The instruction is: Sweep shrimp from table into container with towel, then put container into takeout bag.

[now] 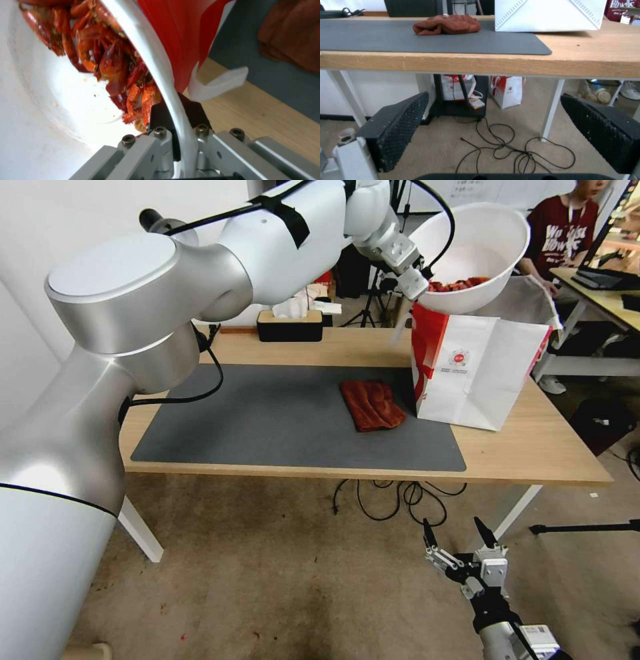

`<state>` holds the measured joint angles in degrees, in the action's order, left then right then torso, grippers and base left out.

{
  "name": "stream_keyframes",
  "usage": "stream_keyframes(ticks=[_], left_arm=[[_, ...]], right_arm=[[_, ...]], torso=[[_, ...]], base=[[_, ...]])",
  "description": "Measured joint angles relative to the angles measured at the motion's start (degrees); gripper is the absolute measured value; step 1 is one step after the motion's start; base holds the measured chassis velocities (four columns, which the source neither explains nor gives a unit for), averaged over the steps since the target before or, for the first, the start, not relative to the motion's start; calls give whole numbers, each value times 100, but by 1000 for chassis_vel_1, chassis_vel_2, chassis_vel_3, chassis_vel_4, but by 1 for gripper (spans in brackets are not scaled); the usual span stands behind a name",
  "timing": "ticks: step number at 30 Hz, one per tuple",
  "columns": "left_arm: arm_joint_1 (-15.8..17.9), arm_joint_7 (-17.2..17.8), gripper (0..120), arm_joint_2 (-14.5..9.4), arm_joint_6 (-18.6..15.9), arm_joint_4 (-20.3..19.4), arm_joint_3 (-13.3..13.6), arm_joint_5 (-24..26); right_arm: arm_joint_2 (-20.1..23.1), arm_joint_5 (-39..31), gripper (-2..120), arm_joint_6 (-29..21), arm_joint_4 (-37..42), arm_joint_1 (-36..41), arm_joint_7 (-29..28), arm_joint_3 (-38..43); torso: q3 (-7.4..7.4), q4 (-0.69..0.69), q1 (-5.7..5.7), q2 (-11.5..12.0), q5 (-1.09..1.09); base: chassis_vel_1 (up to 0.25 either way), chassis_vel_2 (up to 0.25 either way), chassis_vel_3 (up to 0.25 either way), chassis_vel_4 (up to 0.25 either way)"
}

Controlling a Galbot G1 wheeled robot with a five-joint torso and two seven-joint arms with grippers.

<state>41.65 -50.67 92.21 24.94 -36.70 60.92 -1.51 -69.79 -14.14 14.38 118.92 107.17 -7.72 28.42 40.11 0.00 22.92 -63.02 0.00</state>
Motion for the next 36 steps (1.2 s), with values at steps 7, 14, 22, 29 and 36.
stream_keyframes(ticks=[7,14,22,29,36], left_arm=[[5,-90,0,-4,-16,-30,115,8],[-3,-107,0,-5,-25,-209,156,30],[59,-95,0,-6,-23,-340,197,17],[104,171,20,-8,-11,-399,219,-74],[159,446,49,-7,-22,-489,247,-141]], right_arm=[[33,-20,100,0,-77,-55,6,-31],[55,-34,100,-2,-134,-128,8,-58],[97,-103,100,-10,-157,-158,8,-26],[102,-109,100,-22,-209,-224,8,-47],[133,-130,100,-31,-260,-278,4,-51]], torso=[[0,0,0,0,0],[0,0,0,0,0],[0,0,0,0,0],[0,0,0,0,0],[0,0,0,0,0]], base=[[0,0,0,0],[0,0,0,0],[0,0,0,0],[0,0,0,0],[0,0,0,0]])
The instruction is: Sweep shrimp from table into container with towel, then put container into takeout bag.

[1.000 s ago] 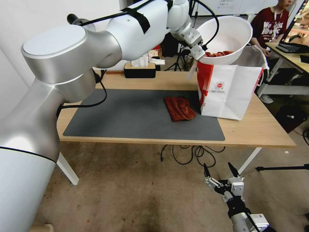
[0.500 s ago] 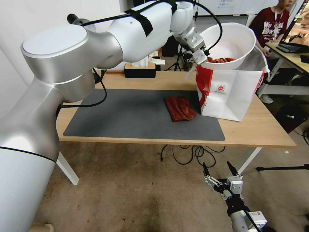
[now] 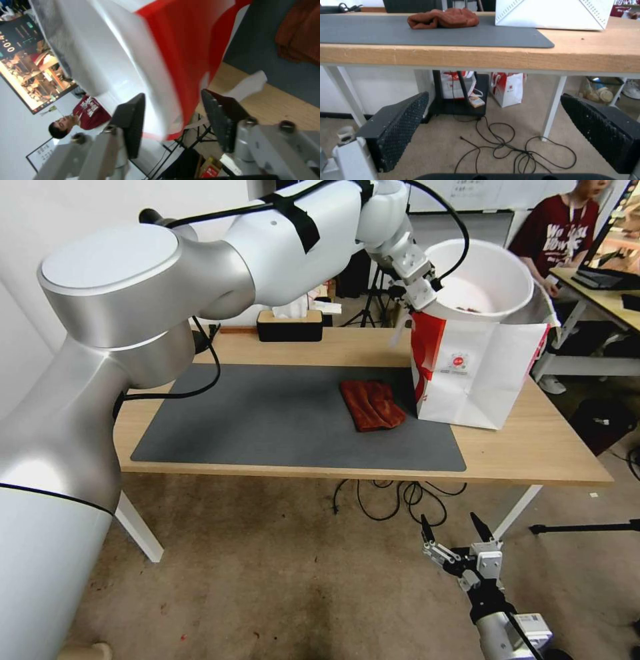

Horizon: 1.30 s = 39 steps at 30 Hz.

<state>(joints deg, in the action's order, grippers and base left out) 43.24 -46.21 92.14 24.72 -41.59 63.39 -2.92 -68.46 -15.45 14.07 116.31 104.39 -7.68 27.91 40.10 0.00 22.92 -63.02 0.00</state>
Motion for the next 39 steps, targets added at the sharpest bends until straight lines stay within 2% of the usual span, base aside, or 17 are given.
stream_keyframes(ticks=[2,8,13,18,20,21,22,23,25,26,28,30,33,34,36,37,39], left_arm=[[10,12,50,0,-11,-4,0,6],[44,41,71,0,-42,-5,-80,154],[5,-275,93,0,-16,98,-334,441],[-30,-402,99,-3,29,91,-492,500],[-94,-438,100,-76,39,-84,-583,522],[-185,-402,100,-323,14,-395,-610,568],[-185,-402,100,-323,14,-395,-610,568],[-258,-308,100,-542,-17,-625,-615,630],[-429,-62,100,-1294,-296,-1319,-663,763],[-429,-62,100,-1294,-296,-1319,-663,763],[-626,15,100,-1814,-402,-1615,-869,773],[-679,37,100,-1926,-409,-1660,-937,773],[-1002,343,100,-2479,-598,-1886,-1413,869],[-1002,343,100,-2479,-598,-1886,-1413,869],[-1220,631,100,-2896,-942,-2161,-1546,1275],[-1220,631,100,-2896,-942,-2161,-1546,1275],[-1396,1105,100,-3234,-1397,-2518,-1542,1746]], right_arm=[[1,-3,100,0,-11,-3,0,1],[-2,-3,100,0,-37,-5,0,-14],[36,-17,100,-2,-25,-8,0,-27],[68,-63,100,-3,16,6,0,-19],[86,-84,100,-3,39,10,0,-8],[102,-96,100,-3,44,11,0,-3],[102,-96,100,-3,44,11,0,-3],[114,-98,100,-3,44,6,0,-3],[131,-103,100,-3,25,-30,1,-19],[131,-103,100,-3,25,-30,1,-19],[141,-103,100,-5,8,-62,2,-51],[142,-103,100,-6,5,-71,2,-61],[171,-103,100,-41,-26,-145,-1,-137],[171,-103,100,-41,-26,-145,-1,-137],[192,-103,100,-60,-35,-179,-7,-175],[192,-103,100,-60,-35,-179,-7,-175],[193,-99,100,-63,-35,-183,-9,-182]], torso=[[0,0,0,0,0],[0,0,0,0,0],[0,0,0,0,0],[0,2,0,0,-1],[0,-3,0,0,0],[0,-6,0,0,1],[0,-6,0,0,1],[0,-5,0,0,1],[0,2,1,0,-2],[0,2,1,0,-2],[0,5,1,0,-5],[0,6,1,0,-5],[0,2,1,0,-4],[0,2,1,0,-4],[0,-1,1,0,-1],[0,-1,1,0,-1],[0,1,1,0,-3]], base=[[0,0,0,0],[0,0,0,0],[0,0,0,0],[0,0,0,0],[0,0,0,0],[0,0,0,0],[0,0,0,0],[0,0,0,0],[0,0,0,0],[0,0,0,0],[0,0,0,0],[0,0,0,0],[0,0,0,0],[0,0,0,0],[0,0,0,0],[0,0,0,0],[0,0,0,0]])
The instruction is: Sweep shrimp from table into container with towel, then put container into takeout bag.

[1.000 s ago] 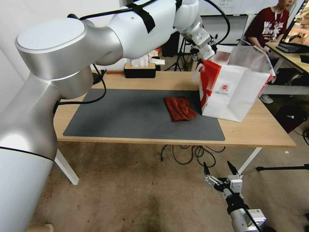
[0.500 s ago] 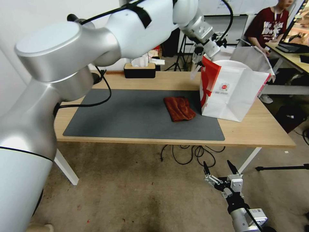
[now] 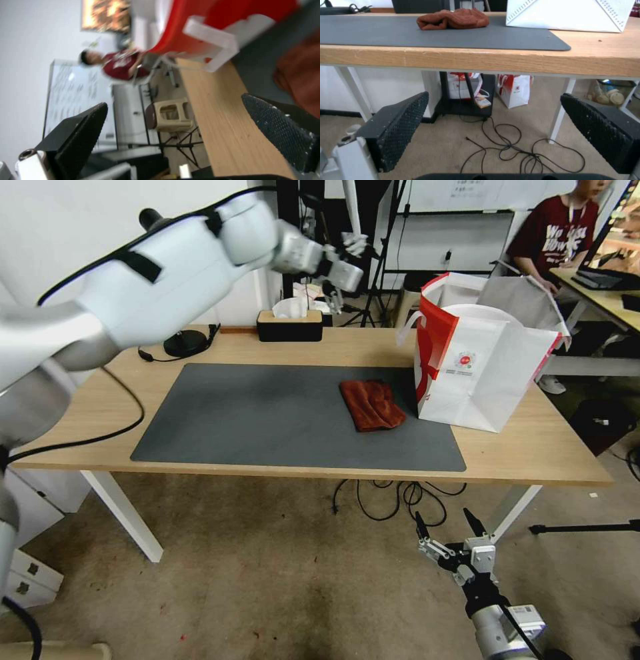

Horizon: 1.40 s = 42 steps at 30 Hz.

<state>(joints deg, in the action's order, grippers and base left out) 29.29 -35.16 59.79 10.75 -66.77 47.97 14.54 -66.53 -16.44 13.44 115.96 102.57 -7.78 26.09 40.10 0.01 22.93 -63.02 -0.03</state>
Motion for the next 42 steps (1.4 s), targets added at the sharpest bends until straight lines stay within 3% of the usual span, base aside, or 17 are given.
stream_keyframes(ticks=[3,5,9,13,14,18,20,22,25,27,29,31,33,35,37,39,42], left_arm=[[-169,444,100,-269,-398,-331,16,488],[-459,1153,100,-569,-957,-855,-4,990],[-759,1557,100,-737,-1342,-1180,-217,1327],[-1655,3236,100,-945,-1920,-1762,-848,2070],[-1655,3236,100,-945,-1920,-1762,-848,2070],[-2334,4330,100,-1036,-2048,-2093,-1329,2416],[-2908,5091,100,-1133,-2098,-2393,-1777,2420],[-3235,5370,100,-1211,-2106,-2572,-2061,2325],[-3636,5531,100,-1313,-2124,-2778,-2404,2236],[-4505,5557,100,-1573,-2160,-3216,-3065,2077],[-4777,5524,100,-1654,-2168,-3338,-3257,2022],[-5647,5357,100,-1890,-2159,-3729,-4018,1834],[-5865,5326,100,-1922,-2150,-3814,-4206,1793],[-6939,5181,100,-1994,-2099,-4127,-4940,1562],[-7085,5164,100,-1994,-2088,-4165,-5034,1532],[-7972,5113,100,-1947,-2021,-4426,-5667,1335],[-8551,5049,100,-1833,-1977,-4561,-6094,1141]], right_arm=[[0,2,100,-1,-3,2,0,0],[2,2,100,-1,-13,0,-2,5],[1,3,100,-1,-23,-8,-4,17],[-30,2,100,-1,-42,-15,-5,28],[-30,2,100,-1,-42,-15,-5,28],[-48,2,100,-1,-47,-19,-7,28],[-53,1,100,1,-48,-31,-8,26],[-53,-1,100,2,-47,-41,-8,21],[-51,0,100,2,-40,-40,-9,19],[-49,3,100,5,5,-21,-9,20],[-46,4,100,5,14,-15,-9,20],[-35,9,100,7,26,-6,-9,19],[-33,11,100,8,27,-6,-9,15],[-7,14,100,9,26,-16,-9,0],[-5,15,100,8,25,-18,-9,-3],[24,16,100,9,21,-23,-10,-17],[41,17,100,8,13,-26,-10,-28]], torso=[[0,2,0,0,0],[0,0,0,0,2],[0,-1,-1,0,4],[0,-1,-1,0,4],[0,-1,-1,0,4],[0,-1,-1,0,3],[0,-1,-1,0,1],[0,-1,-1,0,4],[0,-1,-1,0,3],[0,-2,-1,0,4],[-1,1,-2,0,1],[-1,1,-2,-1,6],[-1,1,-2,-1,8],[0,0,-2,0,0],[0,0,-2,0,0],[-1,0,-2,0,4],[-1,-3,-2,-1,5]], base=[[0,0,0,0],[0,0,0,0],[0,0,0,0],[0,0,0,0],[0,0,0,0],[0,0,0,0],[0,0,0,0],[0,0,0,0],[0,0,0,0],[0,0,0,0],[0,0,0,0],[0,0,0,0],[0,0,0,0],[0,0,0,0],[0,0,0,0],[0,0,0,0],[0,0,0,0]])
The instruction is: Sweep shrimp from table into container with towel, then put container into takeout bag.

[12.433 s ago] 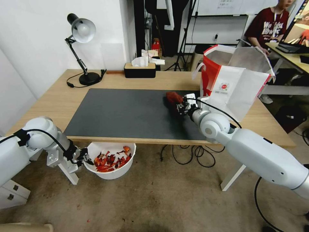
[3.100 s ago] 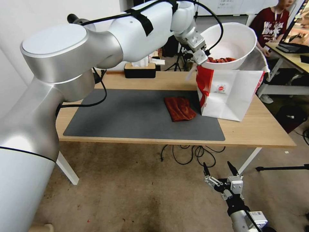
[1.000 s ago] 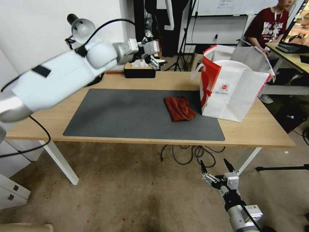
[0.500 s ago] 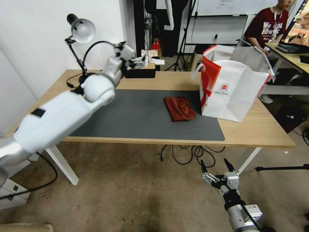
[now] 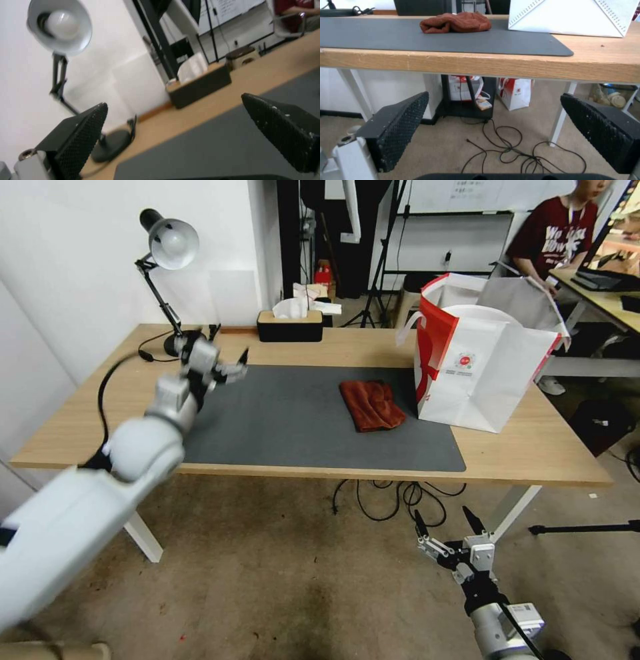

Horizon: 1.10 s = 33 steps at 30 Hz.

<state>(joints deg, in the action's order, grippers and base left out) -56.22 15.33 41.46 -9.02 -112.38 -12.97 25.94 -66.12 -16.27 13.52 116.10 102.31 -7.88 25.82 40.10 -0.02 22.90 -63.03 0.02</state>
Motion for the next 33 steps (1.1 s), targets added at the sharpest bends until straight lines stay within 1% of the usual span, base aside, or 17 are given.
stream_keyframes(ticks=[1,2,3,5,7,9,10,11,13,14,15,16,17,21,22,26,33], left_arm=[[-546,-100,100,153,58,-85,-413,-144],[-546,-100,100,153,58,-85,-413,-144],[-836,-155,100,229,112,-132,-621,-221],[-1751,-379,100,553,291,-299,-1247,-502],[-1915,-417,100,623,331,-335,-1354,-563],[-2813,-635,100,1047,609,-516,-1841,-886],[-2813,-635,100,1047,609,-516,-1841,-886],[-2989,-680,100,1133,671,-542,-1922,-943],[-3635,-853,100,1471,954,-632,-2186,-1134],[-3635,-853,100,1471,954,-632,-2186,-1134],[-3870,-903,100,1615,1082,-639,-2290,-1204],[-4304,-992,100,1880,1439,-628,-2486,-1389],[-4518,-1015,100,1985,1616,-625,-2552,-1495],[-4784,-1051,100,2177,1827,-662,-2602,-1620],[-4849,-1072,100,2312,1946,-678,-2609,-1658],[-4813,-1129,100,2442,2069,-621,-2592,-1666],[-4629,-1183,100,2486,2105,-544,-2527,-1581]], right_arm=[[11,0,100,0,-15,-6,-1,-12],[11,0,100,0,-15,-6,-1,-12],[14,1,100,0,-18,-13,-2,-17],[32,2,100,1,-21,-19,-2,-31],[38,2,100,0,-21,-19,-1,-32],[69,2,100,2,-22,-20,-2,-38],[69,2,100,2,-22,-20,-2,-38],[73,2,100,2,-22,-21,-2,-39],[96,2,100,3,-22,-32,-2,-46],[96,2,100,3,-22,-32,-2,-46],[102,0,100,5,-22,-39,-2,-46],[116,-7,100,13,-19,-54,2,-51],[121,14,100,42,-17,-61,28,-50],[124,56,100,107,2,-78,106,-36],[130,9,100,126,48,-91,156,-26],[170,-127,100,127,141,-93,246,9],[180,-321,100,127,219,-11,347,55]], torso=[[0,2,0,0,-4],[0,2,0,0,-4],[0,0,1,0,-2],[0,4,0,0,-2],[0,4,0,0,-4],[0,1,1,0,-1],[0,1,1,0,-1],[0,1,0,0,-2],[0,4,0,0,-1],[0,4,0,0,-1],[0,5,0,0,0],[-1,3,0,0,-2],[0,3,0,0,0],[1,4,1,0,-1],[0,3,1,0,0],[0,1,2,0,-2],[1,2,2,1,-2]], base=[[0,0,0,0],[0,0,0,0],[0,0,0,0],[0,0,0,0],[0,0,0,0],[0,0,0,0],[0,0,0,0],[0,0,0,0],[0,0,0,0],[0,0,0,0],[0,0,0,0],[0,0,0,0],[0,0,0,0],[0,0,0,0],[0,0,0,0],[0,0,0,0],[0,0,0,0]])
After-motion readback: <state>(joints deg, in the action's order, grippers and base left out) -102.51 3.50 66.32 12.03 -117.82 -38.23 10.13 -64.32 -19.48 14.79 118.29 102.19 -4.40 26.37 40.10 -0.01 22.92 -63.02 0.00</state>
